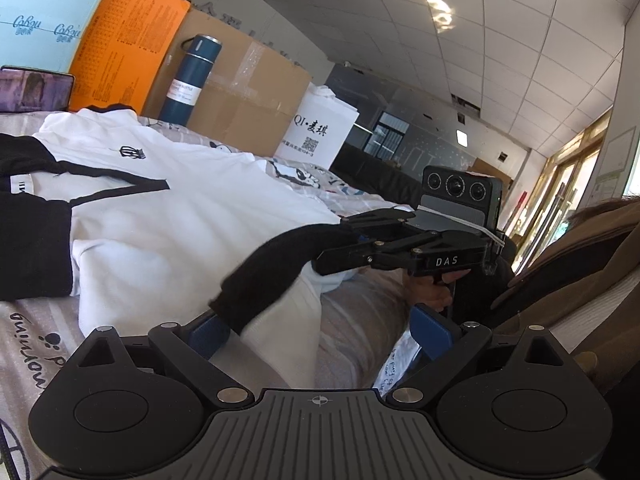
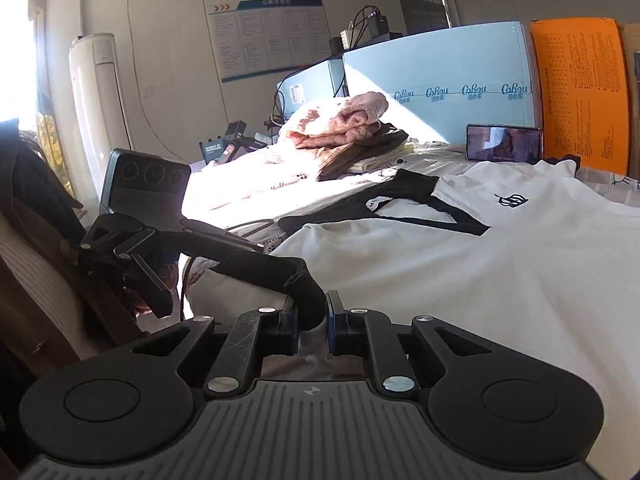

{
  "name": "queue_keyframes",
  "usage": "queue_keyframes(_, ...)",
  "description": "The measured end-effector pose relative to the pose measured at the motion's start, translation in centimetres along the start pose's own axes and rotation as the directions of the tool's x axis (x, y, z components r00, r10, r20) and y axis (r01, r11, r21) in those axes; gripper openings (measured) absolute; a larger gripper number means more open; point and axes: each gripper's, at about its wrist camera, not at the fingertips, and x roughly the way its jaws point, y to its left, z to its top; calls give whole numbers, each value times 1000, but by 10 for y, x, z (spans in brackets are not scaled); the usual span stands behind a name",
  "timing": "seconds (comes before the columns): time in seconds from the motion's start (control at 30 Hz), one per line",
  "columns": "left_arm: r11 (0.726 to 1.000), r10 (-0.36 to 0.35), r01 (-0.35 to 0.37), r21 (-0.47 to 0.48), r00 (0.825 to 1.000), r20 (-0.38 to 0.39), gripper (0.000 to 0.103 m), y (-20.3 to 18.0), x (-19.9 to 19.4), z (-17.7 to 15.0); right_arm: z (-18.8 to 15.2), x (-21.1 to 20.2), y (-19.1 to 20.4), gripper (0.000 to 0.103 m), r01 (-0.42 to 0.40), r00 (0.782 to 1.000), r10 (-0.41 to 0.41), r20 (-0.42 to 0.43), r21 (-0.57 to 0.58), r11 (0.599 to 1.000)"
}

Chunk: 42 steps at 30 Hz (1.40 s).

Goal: Fold clothes

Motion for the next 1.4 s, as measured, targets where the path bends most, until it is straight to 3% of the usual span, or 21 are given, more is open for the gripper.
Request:
queue_keyframes(0.17,1000,26,-26,-5,999,37,97,0,3,7,0,-9,-5,12,19,998,-21,58,48,999)
queue_keyframes(0.2,999,33,-33,8,998,44,90,0,4,9,0,-9,-4,12,18,998,-21,62,47,999)
queue_keyframes(0.27,998,55,-56,32,997,58,60,-1,6,12,1,-9,-4,12,20,997,-24,73,45,999)
queue_keyframes(0.3,996,69,-72,43,995,65,36,0,7,14,2,-9,-4,12,25,997,-28,78,47,999)
queue_keyframes(0.33,995,84,-88,54,994,73,22,0,8,15,3,-9,-5,12,29,996,-33,83,49,998)
queue_keyframes(0.4,990,108,-115,75,989,97,15,1,7,19,5,-9,-6,12,38,995,-43,93,53,998)
queue_keyframes(0.5,975,175,-193,109,973,153,12,-2,4,28,8,-8,-8,12,51,992,-57,109,61,997)
queue_keyframes(0.63,963,231,-249,102,959,167,6,6,8,39,17,-2,-18,16,50,986,-65,156,98,994)
queue_keyframes(0.7,956,258,-278,99,950,173,5,10,10,44,18,-4,-23,34,60,984,-80,159,124,990)
queue_keyframes(0.73,952,272,-292,97,946,176,4,11,11,47,18,-8,-24,60,73,985,-92,149,126,989)
queue_keyframes(0.77,947,285,-305,95,941,179,4,13,12,50,16,-14,-24,72,91,986,-106,132,117,989)
queue_keyframes(0.87,934,325,-346,89,927,189,4,19,15,58,9,-34,-22,72,145,986,-151,72,84,986)
queue_keyframes(0.93,936,323,-343,82,927,191,4,20,15,59,1,-49,-21,74,201,979,-202,4,59,978)
queue_keyframes(1.03,936,322,-343,84,926,195,4,21,16,62,-11,-68,-23,74,318,946,-314,-80,47,947)
queue_keyframes(1.23,931,337,-356,81,923,185,4,24,20,65,-32,-112,-37,69,511,845,-493,-208,40,858)
queue_keyframes(1.3,929,341,-360,80,922,185,4,25,20,66,-37,-126,-43,55,553,816,-529,-235,48,832)
queue_keyframes(1.33,929,343,-362,80,921,186,4,25,20,67,-39,-133,-46,39,564,809,-536,-241,59,824)
queue_keyframes(1.37,928,345,-364,80,920,186,4,25,21,67,-41,-140,-48,25,563,812,-534,-236,78,823)
queue_keyframes(1.4,927,348,-367,79,919,186,4,26,21,67,-42,-145,-51,17,561,818,-531,-223,102,822)
